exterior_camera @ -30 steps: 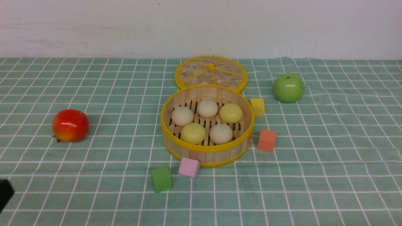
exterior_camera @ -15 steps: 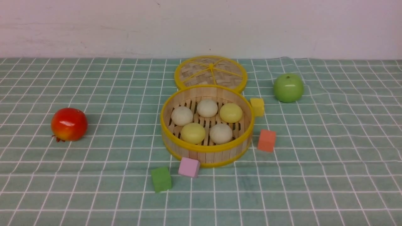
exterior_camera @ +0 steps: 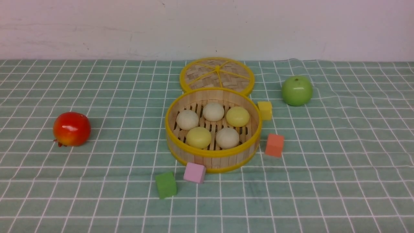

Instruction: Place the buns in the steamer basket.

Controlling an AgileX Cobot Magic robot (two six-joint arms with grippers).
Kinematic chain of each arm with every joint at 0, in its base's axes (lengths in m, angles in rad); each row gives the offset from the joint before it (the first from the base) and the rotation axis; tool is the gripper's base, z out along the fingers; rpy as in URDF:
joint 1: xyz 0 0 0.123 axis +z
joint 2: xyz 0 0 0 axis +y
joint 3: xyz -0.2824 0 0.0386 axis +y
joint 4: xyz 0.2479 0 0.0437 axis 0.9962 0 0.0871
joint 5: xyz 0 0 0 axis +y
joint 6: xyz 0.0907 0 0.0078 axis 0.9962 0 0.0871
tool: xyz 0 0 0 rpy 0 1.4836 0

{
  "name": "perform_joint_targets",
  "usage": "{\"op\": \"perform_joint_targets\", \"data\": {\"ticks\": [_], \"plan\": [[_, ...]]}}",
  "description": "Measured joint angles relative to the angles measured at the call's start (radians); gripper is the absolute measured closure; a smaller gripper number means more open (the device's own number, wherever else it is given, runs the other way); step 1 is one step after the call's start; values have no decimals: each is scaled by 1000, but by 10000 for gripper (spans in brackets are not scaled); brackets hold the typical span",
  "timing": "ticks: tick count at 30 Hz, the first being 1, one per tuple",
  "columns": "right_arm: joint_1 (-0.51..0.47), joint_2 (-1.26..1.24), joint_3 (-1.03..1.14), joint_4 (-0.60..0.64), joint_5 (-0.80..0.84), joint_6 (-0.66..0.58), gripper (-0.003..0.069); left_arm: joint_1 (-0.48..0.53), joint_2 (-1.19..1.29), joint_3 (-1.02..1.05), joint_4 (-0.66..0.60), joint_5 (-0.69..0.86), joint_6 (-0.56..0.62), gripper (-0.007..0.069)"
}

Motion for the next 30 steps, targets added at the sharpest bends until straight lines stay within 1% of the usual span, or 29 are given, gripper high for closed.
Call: {"op": "perform_joint_targets", "data": {"ticks": [30], "plan": [[0, 0, 0, 0, 0, 0, 607, 0, 0, 0, 0, 0, 0, 634]]}}
